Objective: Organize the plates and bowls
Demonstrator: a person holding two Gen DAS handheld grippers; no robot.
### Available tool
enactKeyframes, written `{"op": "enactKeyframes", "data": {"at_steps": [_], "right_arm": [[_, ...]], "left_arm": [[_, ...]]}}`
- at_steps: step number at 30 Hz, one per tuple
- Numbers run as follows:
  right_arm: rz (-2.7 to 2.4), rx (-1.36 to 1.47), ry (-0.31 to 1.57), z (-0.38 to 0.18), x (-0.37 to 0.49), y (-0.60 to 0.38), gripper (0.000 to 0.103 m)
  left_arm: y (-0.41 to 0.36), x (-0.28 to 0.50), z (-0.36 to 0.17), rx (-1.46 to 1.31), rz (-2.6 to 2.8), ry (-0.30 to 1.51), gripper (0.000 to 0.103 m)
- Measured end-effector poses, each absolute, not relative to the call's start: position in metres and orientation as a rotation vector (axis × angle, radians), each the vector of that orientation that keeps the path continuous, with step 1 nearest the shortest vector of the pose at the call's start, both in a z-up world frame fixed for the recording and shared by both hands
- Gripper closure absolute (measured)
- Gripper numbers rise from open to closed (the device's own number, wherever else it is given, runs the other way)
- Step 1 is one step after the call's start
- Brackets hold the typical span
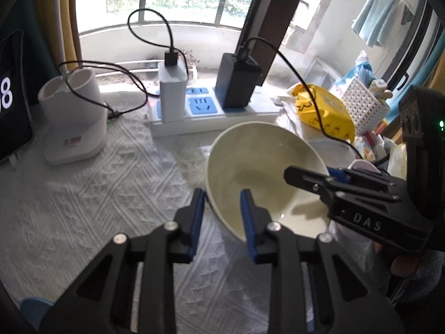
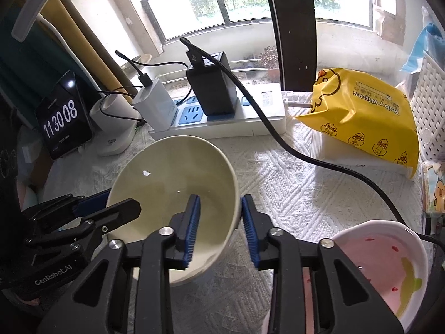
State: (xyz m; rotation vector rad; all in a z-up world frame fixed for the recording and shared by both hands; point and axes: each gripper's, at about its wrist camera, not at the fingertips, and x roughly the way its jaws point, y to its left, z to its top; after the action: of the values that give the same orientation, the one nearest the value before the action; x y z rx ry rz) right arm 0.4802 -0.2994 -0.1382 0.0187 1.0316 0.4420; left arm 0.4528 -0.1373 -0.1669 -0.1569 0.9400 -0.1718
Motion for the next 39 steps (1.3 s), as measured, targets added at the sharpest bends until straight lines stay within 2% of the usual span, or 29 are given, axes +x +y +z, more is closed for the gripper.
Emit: {"op": "enactKeyframes", "data": {"at_steps": [3,7,22,39], "right_arm": [[0.425,0.003,1.033,-0.139,0.481,-0.301,0.083],[0.419,-0.003,1.030,-0.139,0.480,-0.301,0.084],[0.418,-0.020,1.005,-0.129,0.472,-0.297,0.084],[0.415,-0.038,0.921,-0.085,0.453,-0.302,0.084]], "left_arm": [[-0.136,0.454,-0.167,-0.165,-0.167,0.940,0.082],[-0.137,0.453,-0.166,-0.156,-0.160,0.939,0.082],[-0.135,0.446,-0.147,-0.136,-0.154,0.896,0.082],[-0.142,0.425,-0.111,-0.119,-0.182,0.830,0.082]]}}
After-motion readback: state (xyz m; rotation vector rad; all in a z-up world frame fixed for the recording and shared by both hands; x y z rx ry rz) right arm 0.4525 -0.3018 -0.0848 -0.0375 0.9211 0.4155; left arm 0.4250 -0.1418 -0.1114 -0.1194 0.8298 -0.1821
